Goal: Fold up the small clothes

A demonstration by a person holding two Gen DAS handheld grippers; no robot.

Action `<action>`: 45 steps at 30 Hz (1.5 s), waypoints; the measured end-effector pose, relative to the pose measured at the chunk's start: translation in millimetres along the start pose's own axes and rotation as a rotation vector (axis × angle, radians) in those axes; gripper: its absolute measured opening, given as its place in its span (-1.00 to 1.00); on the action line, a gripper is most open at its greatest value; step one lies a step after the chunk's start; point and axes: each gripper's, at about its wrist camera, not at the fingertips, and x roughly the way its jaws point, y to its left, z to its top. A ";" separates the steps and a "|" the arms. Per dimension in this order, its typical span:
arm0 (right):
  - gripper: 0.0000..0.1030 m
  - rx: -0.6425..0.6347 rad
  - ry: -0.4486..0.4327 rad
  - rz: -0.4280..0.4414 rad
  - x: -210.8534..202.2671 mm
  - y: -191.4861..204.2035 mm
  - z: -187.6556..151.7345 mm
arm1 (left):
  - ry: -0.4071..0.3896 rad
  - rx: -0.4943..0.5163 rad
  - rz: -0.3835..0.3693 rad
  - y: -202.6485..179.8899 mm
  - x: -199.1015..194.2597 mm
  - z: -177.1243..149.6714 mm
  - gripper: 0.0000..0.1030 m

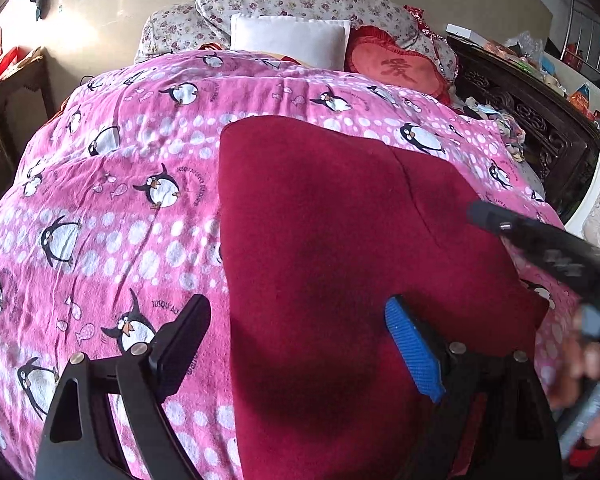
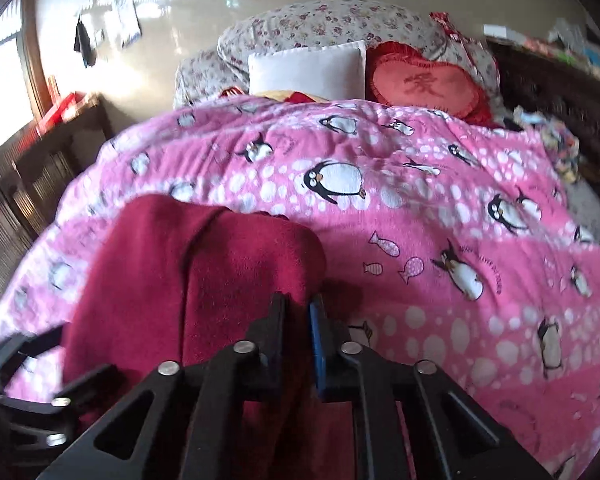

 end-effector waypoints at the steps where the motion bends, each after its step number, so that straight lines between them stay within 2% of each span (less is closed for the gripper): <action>1: -0.60 -0.004 -0.004 0.012 -11.3 1.9 -0.7 | -0.001 -0.002 0.001 0.3 0.1 -0.4 0.73; 3: -0.55 -0.015 -0.012 0.060 -30.6 9.1 -6.1 | -0.004 -0.008 -0.001 0.5 -0.1 -1.1 0.73; 5: -0.21 -0.024 -0.003 0.095 -44.1 17.0 -15.3 | -0.006 -0.010 -0.001 0.2 -0.4 -1.8 0.73; 11: -0.20 -0.069 0.027 0.146 -72.9 33.4 -55.3 | -0.015 -0.012 0.001 2.8 -6.6 -3.6 0.73; 16: -0.20 -0.058 0.083 0.176 -59.2 36.4 -77.8 | -0.028 -0.023 -0.009 10.9 -25.2 -11.2 0.73; 18: -0.49 -0.082 0.092 0.204 -52.2 40.8 -81.5 | -0.026 -0.024 -0.012 12.6 -30.4 -14.6 0.73; 19: -0.84 -0.090 0.093 0.211 -50.4 42.3 -82.5 | -0.025 -0.024 -0.015 13.6 -33.6 -16.5 0.73; 24: -0.87 -0.089 0.035 0.177 -70.9 32.0 -80.5 | -0.031 -0.007 -0.022 13.3 -47.4 -27.6 0.74; 29: -0.87 -0.098 0.093 0.138 -51.0 31.7 -90.7 | 0.026 0.004 -0.005 8.3 -26.5 -43.2 0.77; 35: -0.82 -0.105 0.094 0.117 -56.0 32.5 -89.7 | 0.019 -0.027 -0.007 13.9 -25.3 -46.1 0.80; 37: -0.74 -0.098 0.074 0.118 -67.0 32.8 -87.4 | 0.003 -0.016 0.006 11.2 -29.8 -45.7 0.80; 41: -0.74 -0.124 -0.003 0.105 -92.4 42.4 -77.0 | -0.006 -0.002 0.018 5.7 -34.8 -44.7 0.80; 45: -0.74 -0.169 -0.050 0.079 -93.2 57.6 -62.4 | -0.009 0.003 0.021 3.5 -35.3 -45.0 0.80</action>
